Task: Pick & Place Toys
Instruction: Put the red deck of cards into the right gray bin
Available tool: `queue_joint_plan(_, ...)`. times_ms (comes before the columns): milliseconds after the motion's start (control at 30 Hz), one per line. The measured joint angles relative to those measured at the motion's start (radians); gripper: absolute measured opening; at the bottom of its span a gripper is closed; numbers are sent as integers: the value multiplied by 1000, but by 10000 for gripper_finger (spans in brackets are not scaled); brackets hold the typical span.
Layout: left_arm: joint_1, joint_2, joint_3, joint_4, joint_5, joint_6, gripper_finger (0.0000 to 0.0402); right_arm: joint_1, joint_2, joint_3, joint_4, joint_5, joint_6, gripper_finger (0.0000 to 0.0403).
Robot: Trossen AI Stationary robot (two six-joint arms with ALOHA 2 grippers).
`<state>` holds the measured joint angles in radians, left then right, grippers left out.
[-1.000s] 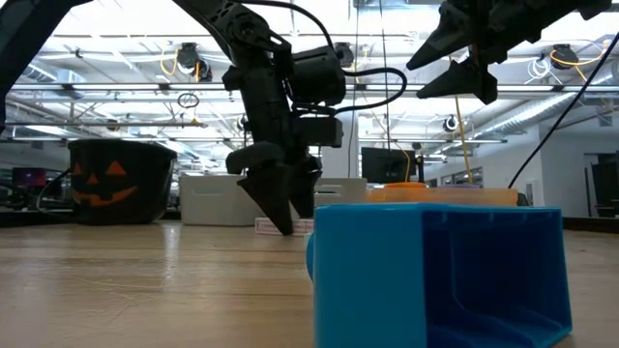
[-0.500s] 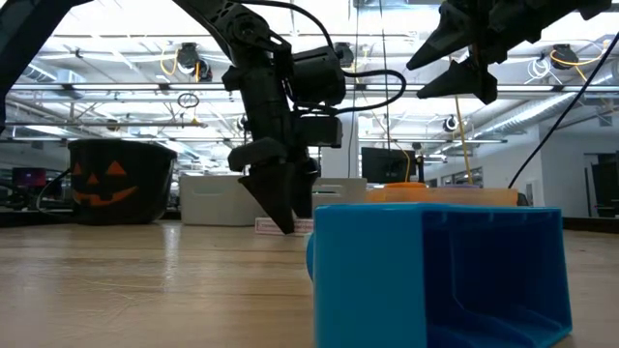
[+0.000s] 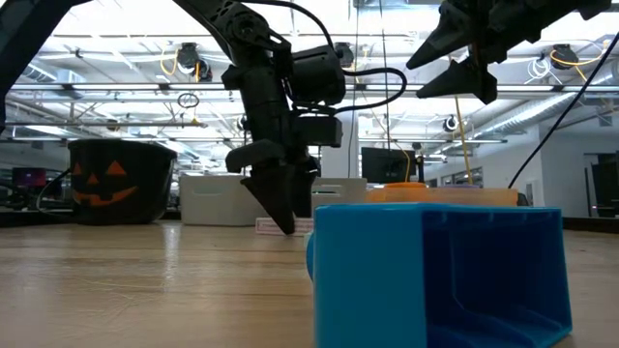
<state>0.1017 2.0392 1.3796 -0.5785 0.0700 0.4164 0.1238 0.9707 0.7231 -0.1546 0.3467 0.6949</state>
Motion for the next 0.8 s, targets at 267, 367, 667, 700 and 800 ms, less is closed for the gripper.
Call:
queue_joint_plan(267, 0, -2, 0, -14, 0, -23, 327, 0, -24, 0, -1, -2, -3, 242)
queue_joint_plan(367, 2, -7, 0, -35, -1, -33, 322, 0, -66, 0, -13, -2, -3, 242)
queue_joint_plan(667, 33, -60, -2, -58, -3, -73, 303, 0, -200, 0, -46, -2, 2, 242)
queue_joint_plan(700, 37, -70, -2, -59, -3, -79, 303, 0, -207, 0, -43, -2, 13, 242)
queue_joint_plan(800, 50, -112, -2, -57, -10, -86, 311, 0, -217, 0, -50, -1, 82, 242)
